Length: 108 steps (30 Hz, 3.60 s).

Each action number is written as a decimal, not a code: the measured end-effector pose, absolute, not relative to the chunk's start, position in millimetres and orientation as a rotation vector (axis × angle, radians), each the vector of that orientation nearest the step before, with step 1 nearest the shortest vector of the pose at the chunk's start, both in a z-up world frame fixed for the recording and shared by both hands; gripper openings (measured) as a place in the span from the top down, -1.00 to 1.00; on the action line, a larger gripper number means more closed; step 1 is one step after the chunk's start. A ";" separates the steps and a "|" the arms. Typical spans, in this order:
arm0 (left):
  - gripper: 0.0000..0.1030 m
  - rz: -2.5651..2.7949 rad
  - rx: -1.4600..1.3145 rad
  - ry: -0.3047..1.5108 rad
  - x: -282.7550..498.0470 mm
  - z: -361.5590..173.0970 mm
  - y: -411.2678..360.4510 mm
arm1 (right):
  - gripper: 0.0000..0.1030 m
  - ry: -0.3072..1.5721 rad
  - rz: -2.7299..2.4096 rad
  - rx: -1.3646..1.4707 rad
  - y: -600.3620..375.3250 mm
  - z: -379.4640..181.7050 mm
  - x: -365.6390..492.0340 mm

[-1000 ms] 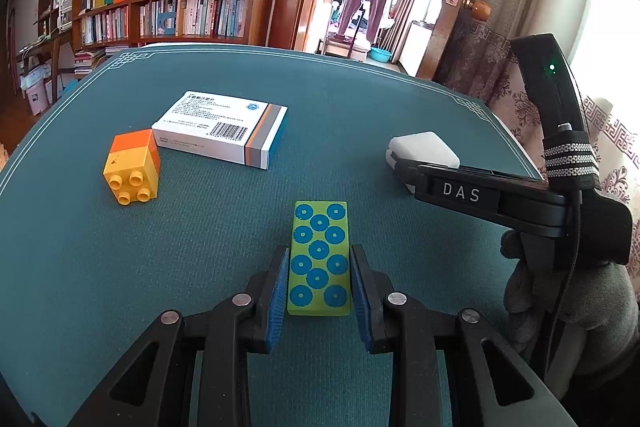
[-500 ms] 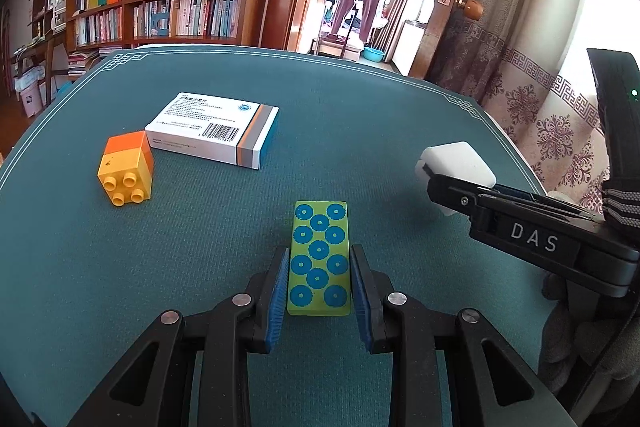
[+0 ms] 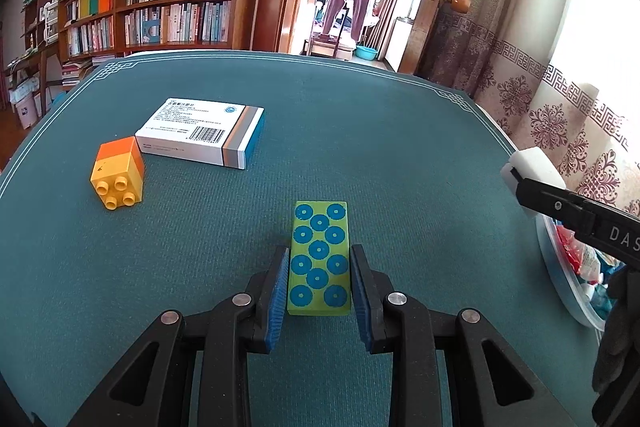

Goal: Organize objects
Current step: 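Carry the white block over the clear bowl with the right gripper, then open the right gripper to drop the white block into the bowl, then withdraw the right gripper from the bowl, then carry the green dotted block over the clear bowl with the left gripper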

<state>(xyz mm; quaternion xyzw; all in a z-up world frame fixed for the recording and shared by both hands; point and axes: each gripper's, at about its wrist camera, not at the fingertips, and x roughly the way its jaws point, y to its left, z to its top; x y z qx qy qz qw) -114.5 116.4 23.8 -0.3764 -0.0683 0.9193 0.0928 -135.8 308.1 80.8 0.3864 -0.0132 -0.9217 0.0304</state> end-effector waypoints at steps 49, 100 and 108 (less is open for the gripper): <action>0.40 2.644 -1.074 -0.097 -101.7 26.6 144.7 | -0.28 -0.235 -3.087 1.241 424.8 89.2 -105.3; 0.40 2.391 -0.967 0.146 -81.5 91.2 332.3 | -0.29 -0.392 -2.971 0.981 439.6 71.9 67.3; 0.40 2.347 -0.989 0.162 -86.3 86.5 358.9 | -0.28 -0.423 -2.955 0.981 443.5 69.2 69.9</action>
